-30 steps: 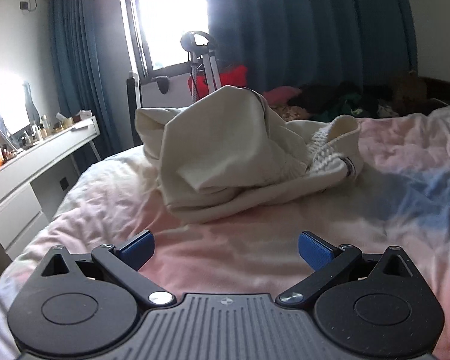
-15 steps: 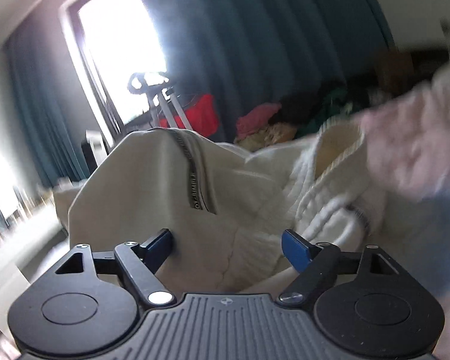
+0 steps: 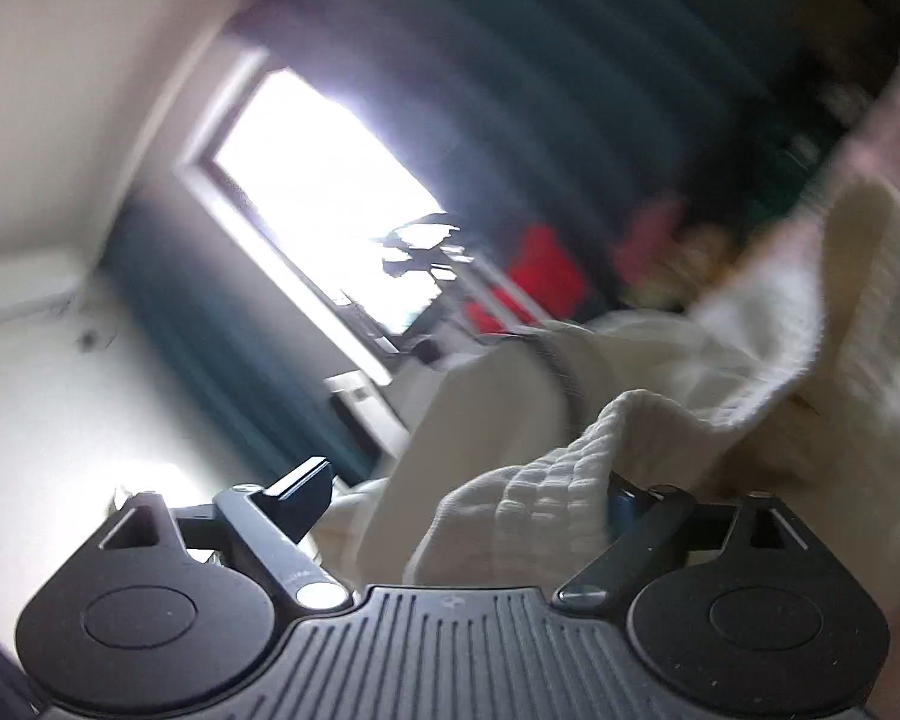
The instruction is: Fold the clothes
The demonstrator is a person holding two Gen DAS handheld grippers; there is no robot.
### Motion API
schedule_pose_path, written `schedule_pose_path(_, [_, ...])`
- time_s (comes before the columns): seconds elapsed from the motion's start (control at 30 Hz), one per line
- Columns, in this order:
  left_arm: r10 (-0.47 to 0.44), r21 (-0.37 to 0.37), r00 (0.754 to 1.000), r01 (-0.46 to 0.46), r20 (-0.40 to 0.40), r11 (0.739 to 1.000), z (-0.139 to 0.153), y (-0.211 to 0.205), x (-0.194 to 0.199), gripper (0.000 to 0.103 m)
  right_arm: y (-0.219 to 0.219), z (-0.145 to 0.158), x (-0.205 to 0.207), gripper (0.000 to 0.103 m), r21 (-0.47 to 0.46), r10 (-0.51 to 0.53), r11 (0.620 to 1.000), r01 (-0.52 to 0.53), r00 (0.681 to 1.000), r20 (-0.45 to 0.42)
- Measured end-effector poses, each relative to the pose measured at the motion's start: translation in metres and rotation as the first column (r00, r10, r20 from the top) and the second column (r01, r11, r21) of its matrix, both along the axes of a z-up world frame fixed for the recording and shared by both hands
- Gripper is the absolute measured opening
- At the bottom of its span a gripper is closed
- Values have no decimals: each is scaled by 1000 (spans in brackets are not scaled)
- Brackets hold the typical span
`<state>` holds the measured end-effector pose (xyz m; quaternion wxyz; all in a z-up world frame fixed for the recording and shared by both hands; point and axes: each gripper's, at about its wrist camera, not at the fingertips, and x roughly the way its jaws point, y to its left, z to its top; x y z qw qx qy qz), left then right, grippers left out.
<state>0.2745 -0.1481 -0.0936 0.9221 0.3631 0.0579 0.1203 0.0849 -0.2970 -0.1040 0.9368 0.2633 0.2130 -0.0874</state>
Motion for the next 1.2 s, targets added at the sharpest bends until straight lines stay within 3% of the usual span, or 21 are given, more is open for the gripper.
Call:
schedule_pose_path(0.03, [26, -41, 1000, -26, -10, 999, 4, 6, 6, 89, 0, 1, -2, 103, 3, -1, 1000, 1, 1000, 10])
schedule_pose_path(0.1, [68, -116, 997, -72, -36, 991, 8, 18, 20, 73, 3, 5, -5, 103, -12, -2, 1000, 2, 1000, 28])
schedule_pose_path(0.17, [74, -212, 997, -79, -28, 974, 17, 31, 25, 49, 8, 9, -9, 103, -47, -5, 999, 7, 999, 39])
schedule_pose_path(0.2, [73, -267, 997, -75, -17, 961, 24, 38, 24, 42, 11, 11, -11, 103, -65, -7, 998, 10, 999, 44])
schedule_pose_path(0.27, [49, -360, 999, -42, 10, 932, 44, 51, 11, 13, 15, 15, -14, 103, -97, -10, 995, 16, 998, 56])
schedule_pose_path(0.47, [-89, -460, 988, 137, 125, 877, 114, 109, -97, 11, 31, 30, -30, 103, -175, 26, 985, 4, 985, 173])
schedule_pose_path(0.6, [-144, -519, 982, 187, 123, 834, 136, 159, -173, 11, 48, 44, -42, 103, -250, 70, 968, -13, 974, 217])
schedule_pose_path(0.7, [-162, -570, 984, 173, 70, 803, 134, 204, -229, 12, 62, 55, -53, 103, -262, 82, 965, -26, 975, 206])
schedule_pose_path(0.83, [-154, -652, 988, 96, -31, 752, 120, 243, -242, 12, 86, 60, -70, 103, -292, 173, 948, -125, 974, 144])
schedule_pose_path(1.0, [-136, -694, 989, 55, -63, 718, 113, 265, -238, 12, 118, 53, -74, 101, -289, 234, 933, -214, 972, 36])
schedule_pose_path(1.2, [-124, -699, 990, 40, -70, 714, 101, 267, -249, 12, 126, 35, -43, 96, -223, 197, 955, -197, 980, -22])
